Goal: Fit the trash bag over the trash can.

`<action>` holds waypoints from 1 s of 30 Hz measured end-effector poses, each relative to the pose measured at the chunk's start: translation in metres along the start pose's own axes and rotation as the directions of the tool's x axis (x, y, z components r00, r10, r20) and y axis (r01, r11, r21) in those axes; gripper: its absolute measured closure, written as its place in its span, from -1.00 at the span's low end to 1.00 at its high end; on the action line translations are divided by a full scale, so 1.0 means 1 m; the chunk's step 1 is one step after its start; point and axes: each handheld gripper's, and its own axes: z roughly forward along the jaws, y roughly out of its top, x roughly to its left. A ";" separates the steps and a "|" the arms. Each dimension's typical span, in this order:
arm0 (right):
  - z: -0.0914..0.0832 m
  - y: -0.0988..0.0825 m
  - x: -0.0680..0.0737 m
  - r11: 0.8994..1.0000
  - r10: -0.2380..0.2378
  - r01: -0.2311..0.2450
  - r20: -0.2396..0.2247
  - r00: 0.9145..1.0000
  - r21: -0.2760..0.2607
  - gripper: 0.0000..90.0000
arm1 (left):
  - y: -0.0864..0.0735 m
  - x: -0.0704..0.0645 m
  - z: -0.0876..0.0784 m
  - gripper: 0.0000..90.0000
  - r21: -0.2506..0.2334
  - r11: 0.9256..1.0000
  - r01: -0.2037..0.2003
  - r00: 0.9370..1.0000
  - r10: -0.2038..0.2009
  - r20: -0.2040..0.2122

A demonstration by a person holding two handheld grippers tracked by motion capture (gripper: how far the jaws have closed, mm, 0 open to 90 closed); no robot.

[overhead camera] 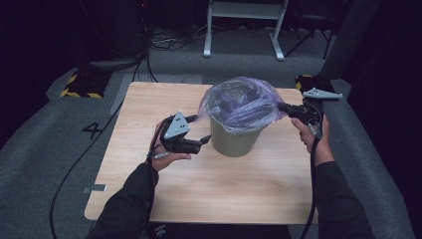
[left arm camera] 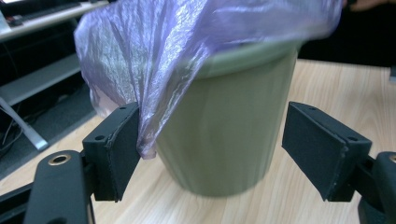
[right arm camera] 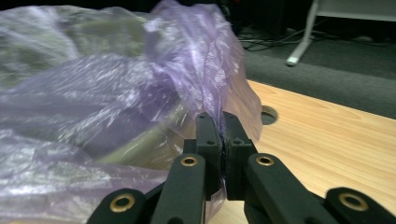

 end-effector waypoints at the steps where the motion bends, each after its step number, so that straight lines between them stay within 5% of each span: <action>1: 0.000 0.000 0.001 1.000 -0.004 0.004 -0.012 1.000 0.000 0.95 | 0.001 -0.001 0.002 -0.53 0.002 1.000 -0.004 1.000 0.004 -0.007; 6: -0.002 -0.001 0.007 1.000 -0.020 0.020 -0.032 0.999 0.004 0.96 | 0.005 -0.001 0.010 -0.31 0.024 0.999 -0.027 1.000 0.028 -0.010; 8: -0.004 -0.003 0.009 1.000 -0.025 0.025 -0.046 0.999 0.002 0.96 | 0.005 0.000 0.014 0.19 0.043 0.998 -0.038 0.999 0.039 -0.016; 13: -0.010 -0.009 0.011 1.000 -0.028 0.027 -0.090 0.996 -0.015 0.96 | 0.002 0.009 0.017 0.99 0.046 0.997 -0.058 0.998 0.058 -0.003; 21: -0.014 -0.030 0.015 0.999 -0.047 0.048 -0.149 0.988 0.005 0.96 | -0.015 0.020 0.016 1.00 0.092 0.995 -0.023 1.000 0.024 -0.005; 26: -0.016 -0.042 0.018 0.999 -0.043 0.045 -0.184 0.982 0.005 0.96 | -0.022 0.019 0.010 0.96 0.056 0.998 0.024 0.999 -0.026 0.036; 30: -0.016 -0.050 0.025 0.998 -0.062 0.065 -0.195 0.979 0.010 0.96 | -0.021 0.011 0.008 0.25 0.054 0.998 0.038 0.999 -0.038 0.009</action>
